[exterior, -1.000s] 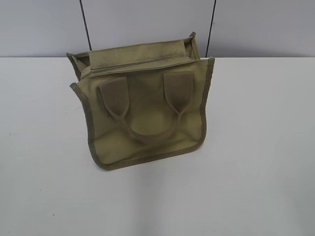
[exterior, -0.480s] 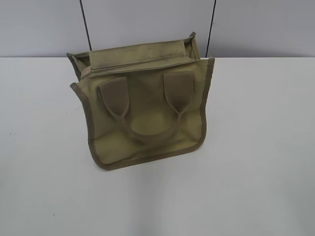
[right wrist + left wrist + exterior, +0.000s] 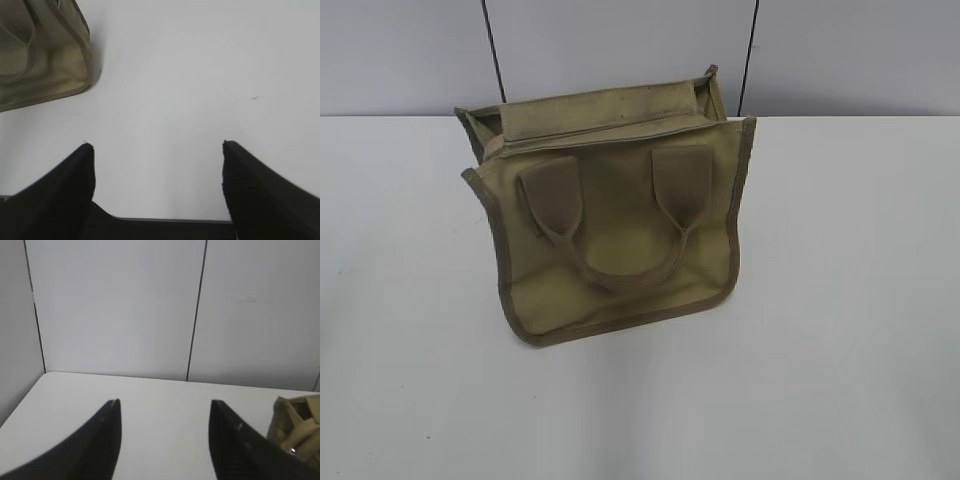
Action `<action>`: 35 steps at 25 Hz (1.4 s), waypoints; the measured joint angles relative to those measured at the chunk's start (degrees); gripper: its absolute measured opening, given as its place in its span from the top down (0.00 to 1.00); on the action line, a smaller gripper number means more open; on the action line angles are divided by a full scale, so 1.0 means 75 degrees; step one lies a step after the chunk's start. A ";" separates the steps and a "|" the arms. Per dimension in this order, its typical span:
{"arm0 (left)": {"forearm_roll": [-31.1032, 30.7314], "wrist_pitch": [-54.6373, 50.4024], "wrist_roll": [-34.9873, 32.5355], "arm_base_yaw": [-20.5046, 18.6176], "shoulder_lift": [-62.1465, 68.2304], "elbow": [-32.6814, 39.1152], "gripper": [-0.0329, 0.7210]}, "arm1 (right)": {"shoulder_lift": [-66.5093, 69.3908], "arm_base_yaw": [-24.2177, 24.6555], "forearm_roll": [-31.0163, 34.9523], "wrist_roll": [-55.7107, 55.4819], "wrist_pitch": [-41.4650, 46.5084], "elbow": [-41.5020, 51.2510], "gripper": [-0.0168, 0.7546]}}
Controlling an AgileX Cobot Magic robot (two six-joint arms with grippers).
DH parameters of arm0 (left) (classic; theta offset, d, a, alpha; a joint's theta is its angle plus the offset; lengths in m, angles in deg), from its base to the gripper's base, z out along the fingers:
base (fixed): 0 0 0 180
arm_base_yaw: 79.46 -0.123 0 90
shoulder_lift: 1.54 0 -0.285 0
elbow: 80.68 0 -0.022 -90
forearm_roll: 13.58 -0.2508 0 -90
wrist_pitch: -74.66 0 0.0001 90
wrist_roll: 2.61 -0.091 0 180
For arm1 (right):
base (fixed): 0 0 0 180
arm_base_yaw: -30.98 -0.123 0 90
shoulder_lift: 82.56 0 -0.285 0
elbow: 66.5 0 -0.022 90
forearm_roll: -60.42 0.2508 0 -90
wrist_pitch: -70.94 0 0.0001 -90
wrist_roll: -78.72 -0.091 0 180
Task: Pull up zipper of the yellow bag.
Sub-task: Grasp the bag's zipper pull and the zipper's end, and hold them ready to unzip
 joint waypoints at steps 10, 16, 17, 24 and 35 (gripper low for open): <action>-0.0944 0.4735 0.0000 0.0692 0.3751 0.1128 0.44 | 0.0000 0.0000 0.0000 0.0000 -0.0002 0.0000 0.23; -0.1841 0.6562 0.0630 0.1551 0.6630 0.1130 0.45 | 0.0000 0.0000 0.0007 0.0000 -0.0002 0.0000 0.23; -0.2073 0.6844 0.0831 0.1610 0.7053 0.1123 0.45 | 0.0000 0.0000 0.0007 0.0000 -0.0009 0.0000 0.23; -0.4021 0.8766 0.1697 0.1693 0.9460 0.0575 0.51 | 0.0000 0.0000 0.0007 0.0000 -0.0009 0.0000 0.23; -0.5458 1.0055 0.2230 0.1693 1.1697 -0.0469 0.52 | 0.0000 0.0000 0.0007 0.0000 -0.0009 0.0000 0.23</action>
